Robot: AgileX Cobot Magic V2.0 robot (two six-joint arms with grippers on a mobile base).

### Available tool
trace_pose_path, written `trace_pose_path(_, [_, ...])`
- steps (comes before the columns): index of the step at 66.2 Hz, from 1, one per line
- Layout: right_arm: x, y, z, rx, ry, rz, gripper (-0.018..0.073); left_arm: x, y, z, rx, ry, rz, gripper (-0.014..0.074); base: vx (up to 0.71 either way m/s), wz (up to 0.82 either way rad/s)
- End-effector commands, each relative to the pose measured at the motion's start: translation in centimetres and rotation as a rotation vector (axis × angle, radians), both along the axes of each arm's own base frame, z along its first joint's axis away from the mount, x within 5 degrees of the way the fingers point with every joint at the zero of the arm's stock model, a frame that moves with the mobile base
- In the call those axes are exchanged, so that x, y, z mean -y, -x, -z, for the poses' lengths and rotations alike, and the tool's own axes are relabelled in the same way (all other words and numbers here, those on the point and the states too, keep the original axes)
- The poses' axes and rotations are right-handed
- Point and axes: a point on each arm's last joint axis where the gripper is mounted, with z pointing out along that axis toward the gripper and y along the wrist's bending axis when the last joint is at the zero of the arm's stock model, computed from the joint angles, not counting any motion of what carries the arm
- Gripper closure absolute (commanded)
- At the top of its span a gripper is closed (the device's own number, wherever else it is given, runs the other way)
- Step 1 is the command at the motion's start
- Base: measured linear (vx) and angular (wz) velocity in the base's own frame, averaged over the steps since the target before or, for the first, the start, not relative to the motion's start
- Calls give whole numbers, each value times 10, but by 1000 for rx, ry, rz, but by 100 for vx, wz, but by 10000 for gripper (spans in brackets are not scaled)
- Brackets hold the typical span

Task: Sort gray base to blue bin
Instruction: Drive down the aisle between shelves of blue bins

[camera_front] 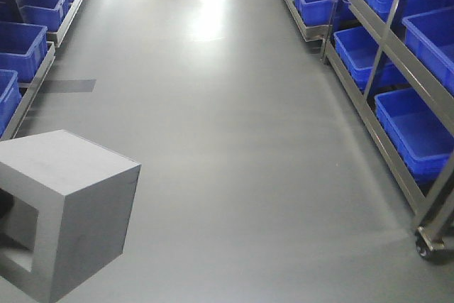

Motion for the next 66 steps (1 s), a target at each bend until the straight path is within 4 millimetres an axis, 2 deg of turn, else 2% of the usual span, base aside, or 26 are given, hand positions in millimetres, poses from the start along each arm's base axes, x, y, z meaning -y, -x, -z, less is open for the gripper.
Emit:
trace_pose_path(1, [0,0,-2,71,11,0,568,-1,2,-19,99,91,8,602,45,3])
trace_pose_path(66, [0,0,-2,71,11,0,568,-1,2,-19,99,91,8,602,48,5])
